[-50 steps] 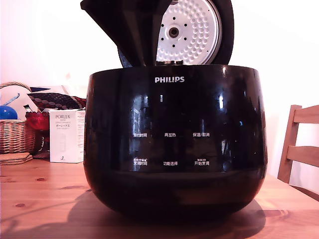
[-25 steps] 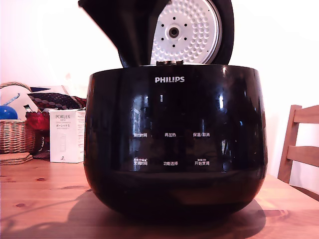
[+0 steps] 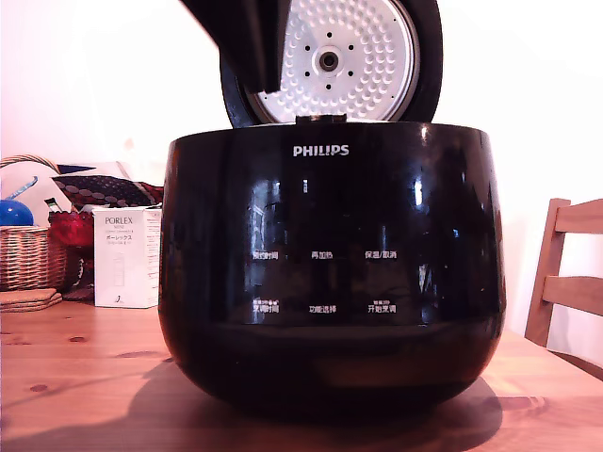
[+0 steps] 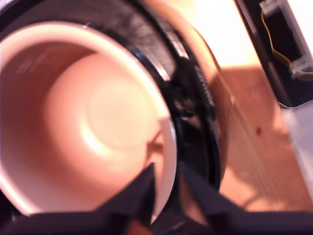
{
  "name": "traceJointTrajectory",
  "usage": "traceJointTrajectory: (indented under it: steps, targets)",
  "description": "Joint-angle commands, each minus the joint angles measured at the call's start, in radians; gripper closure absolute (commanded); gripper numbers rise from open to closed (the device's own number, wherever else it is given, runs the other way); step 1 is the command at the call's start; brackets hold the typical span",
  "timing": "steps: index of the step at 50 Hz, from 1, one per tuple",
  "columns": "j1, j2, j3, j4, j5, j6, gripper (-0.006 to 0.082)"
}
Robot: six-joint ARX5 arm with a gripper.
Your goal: Place the pot you are holding inside the rice cooker
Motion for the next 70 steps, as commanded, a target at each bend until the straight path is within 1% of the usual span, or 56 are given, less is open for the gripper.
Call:
traceJointTrajectory:
  steps: [1,2,4,5,6,8,9,11,12,13,14,15,16,18,19,21,23,25,26,28,29,32,33,37,53,70]
  targets:
    - [0.019,0.003,0.024,0.011,-0.002,-0.067,0.0786]
    - [0.024,0.003,0.024,0.017,-0.003,-0.118,0.0786]
    - [0.039,0.001,0.024,0.028,-0.003,-0.129,0.0786]
    - [0.046,0.0,0.024,0.035,-0.003,-0.187,0.0786]
    - [0.056,-0.002,0.024,0.042,-0.002,-0.209,0.0786]
    - [0.073,-0.002,0.024,0.057,0.001,-0.209,0.0786]
    - [0.084,-0.003,0.024,0.064,0.002,-0.286,0.0786]
    - [0.105,-0.005,0.024,0.078,0.002,-0.292,0.0786]
    - [0.116,-0.008,0.024,0.087,0.012,-0.343,0.0786]
    - [0.127,-0.011,0.024,0.095,0.017,-0.36,0.0786]
    - [0.139,-0.014,0.024,0.106,0.017,-0.36,0.0786]
    - [0.15,-0.017,0.024,0.118,0.049,-0.36,0.0786]
    - [0.161,-0.02,0.024,0.129,0.059,-0.418,0.0786]
    - [0.185,-0.033,0.024,0.151,0.066,-0.425,0.0786]
    - [0.195,-0.04,0.024,0.164,0.089,-0.458,0.0786]
    - [0.219,-0.055,0.024,0.188,0.093,-0.467,0.0786]
    - [0.237,-0.069,0.024,0.225,0.114,-0.505,0.0786]
    - [0.258,-0.089,0.024,0.254,0.116,-0.509,0.0786]
    - [0.266,-0.097,0.024,0.272,0.136,-0.546,0.0786]
    - [0.285,-0.113,0.024,0.298,0.14,-0.555,0.0786]
    - [0.295,-0.121,0.024,0.311,0.154,-0.58,0.0786]
    - [0.327,-0.142,0.024,0.336,0.16,-0.589,0.0786]
    - [0.337,-0.149,0.024,0.348,0.17,-0.61,0.0786]
    - [0.383,-0.17,0.024,0.37,0.177,-0.637,0.0786]
    - [0.558,-0.22,0.024,0.396,0.173,-0.681,0.0786]
    - [0.646,-0.239,0.024,0.443,0.146,-0.681,0.0786]
